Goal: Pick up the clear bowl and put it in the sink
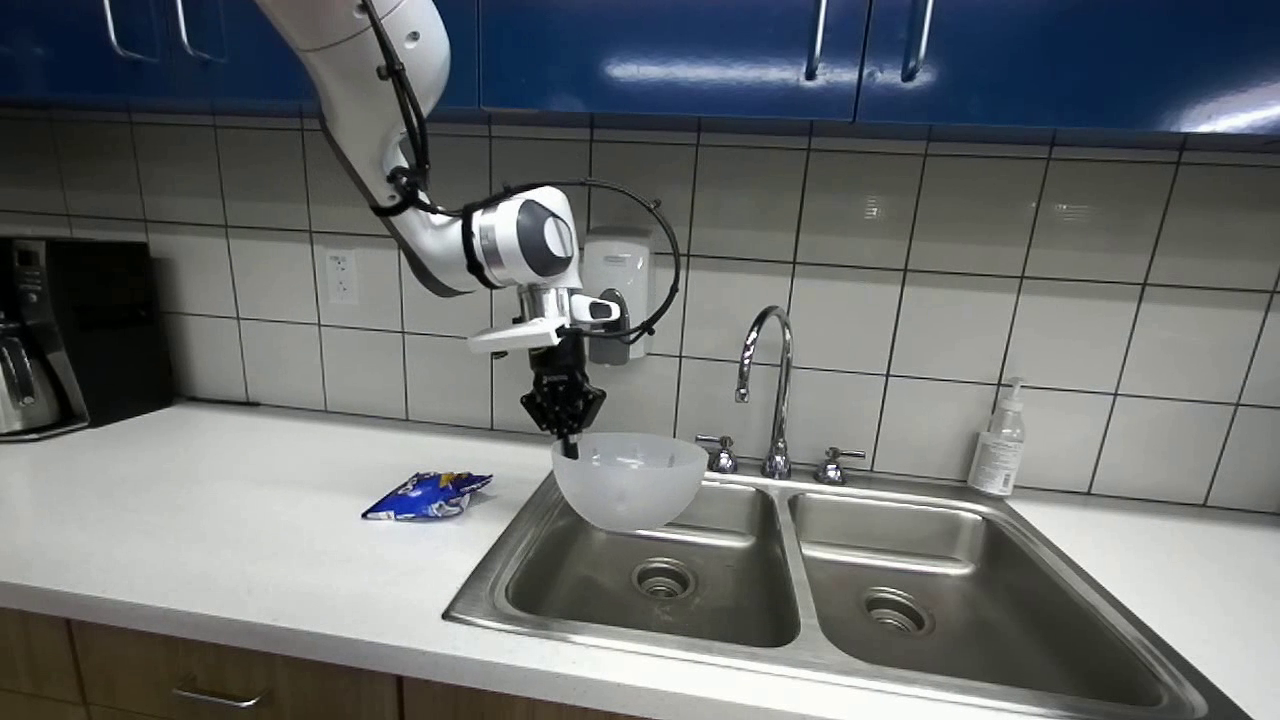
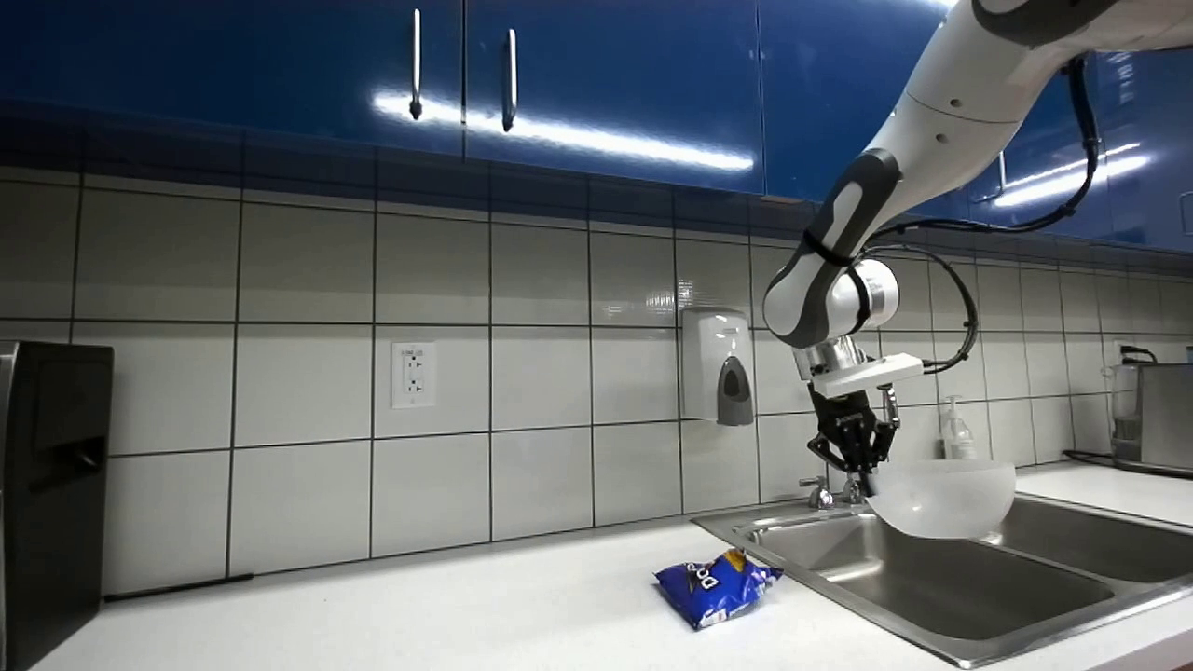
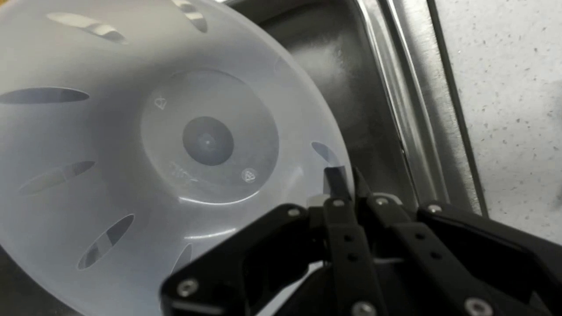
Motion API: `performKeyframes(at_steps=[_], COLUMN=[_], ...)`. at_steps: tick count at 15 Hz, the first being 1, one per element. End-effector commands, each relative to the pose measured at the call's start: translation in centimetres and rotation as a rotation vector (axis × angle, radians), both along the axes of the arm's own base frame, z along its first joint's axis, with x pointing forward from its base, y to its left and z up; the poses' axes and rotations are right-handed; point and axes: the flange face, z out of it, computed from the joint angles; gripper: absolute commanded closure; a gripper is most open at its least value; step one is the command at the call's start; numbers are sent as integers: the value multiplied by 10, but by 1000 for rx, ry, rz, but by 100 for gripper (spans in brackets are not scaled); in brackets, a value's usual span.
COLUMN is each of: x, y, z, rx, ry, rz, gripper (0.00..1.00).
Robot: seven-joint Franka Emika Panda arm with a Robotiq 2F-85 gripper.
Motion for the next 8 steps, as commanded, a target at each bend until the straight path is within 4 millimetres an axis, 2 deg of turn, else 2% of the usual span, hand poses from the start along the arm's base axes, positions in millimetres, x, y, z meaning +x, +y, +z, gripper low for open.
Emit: performKeyframes(at_steps=[1,8], x=[10,13], y=[-27,-74], z=[-4,-42], rx=[40,51], ry=[30,62], rz=[-6,2], gripper=[99,99])
